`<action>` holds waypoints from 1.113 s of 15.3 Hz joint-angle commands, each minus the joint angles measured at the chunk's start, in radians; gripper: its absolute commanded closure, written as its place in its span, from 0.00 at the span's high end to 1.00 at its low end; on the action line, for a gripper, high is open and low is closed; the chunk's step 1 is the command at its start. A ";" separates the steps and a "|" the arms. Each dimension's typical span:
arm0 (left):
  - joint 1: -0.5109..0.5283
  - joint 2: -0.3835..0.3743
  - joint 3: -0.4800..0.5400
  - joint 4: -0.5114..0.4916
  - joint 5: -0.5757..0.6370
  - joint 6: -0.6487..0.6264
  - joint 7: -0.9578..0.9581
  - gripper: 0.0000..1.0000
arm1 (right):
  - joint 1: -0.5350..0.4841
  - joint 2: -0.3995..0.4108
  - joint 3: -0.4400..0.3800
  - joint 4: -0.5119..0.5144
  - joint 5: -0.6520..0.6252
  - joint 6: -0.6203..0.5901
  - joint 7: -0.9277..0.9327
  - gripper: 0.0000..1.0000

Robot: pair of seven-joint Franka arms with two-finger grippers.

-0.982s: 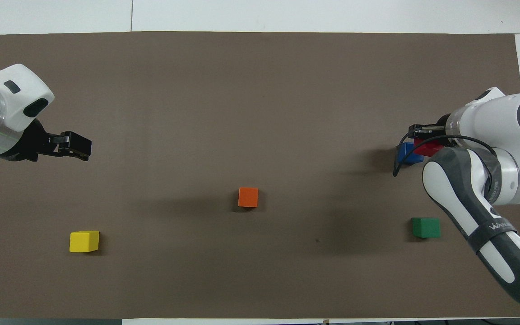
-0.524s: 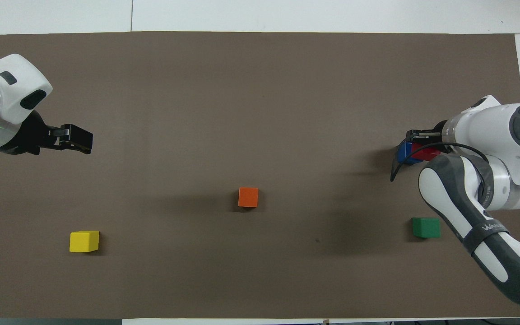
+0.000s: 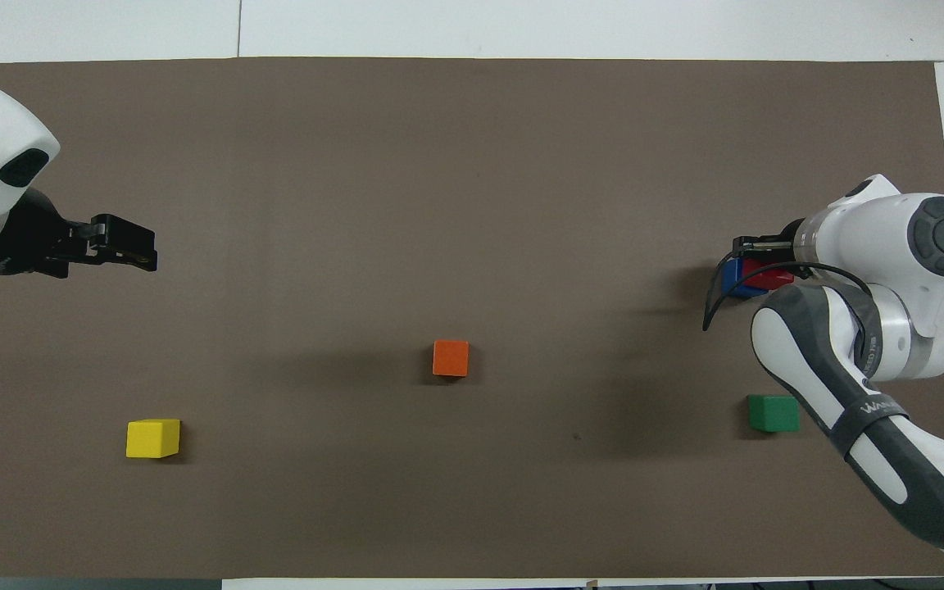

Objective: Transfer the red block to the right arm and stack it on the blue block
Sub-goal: 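Lower the red cube onto the blue cube with the right gripper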

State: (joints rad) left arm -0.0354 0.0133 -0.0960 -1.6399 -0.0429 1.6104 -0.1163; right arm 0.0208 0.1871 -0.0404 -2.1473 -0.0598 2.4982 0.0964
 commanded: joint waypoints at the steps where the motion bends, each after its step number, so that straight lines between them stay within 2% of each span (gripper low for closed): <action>1: -0.020 0.011 0.016 0.020 -0.012 0.013 -0.006 1.00 | -0.002 0.002 0.005 -0.014 -0.028 0.030 0.022 0.00; 16: -0.014 -0.007 0.019 -0.005 -0.011 0.011 -0.009 1.00 | 0.007 -0.003 0.007 -0.023 -0.028 0.027 0.013 0.00; 17: -0.014 -0.007 0.019 -0.005 -0.011 0.011 -0.009 1.00 | 0.007 -0.003 0.007 -0.023 -0.028 0.025 0.014 0.04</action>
State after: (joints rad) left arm -0.0470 0.0134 -0.0846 -1.6400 -0.0442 1.6185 -0.1176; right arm 0.0333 0.1884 -0.0397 -2.1472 -0.0615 2.5028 0.0964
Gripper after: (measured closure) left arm 0.000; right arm 0.449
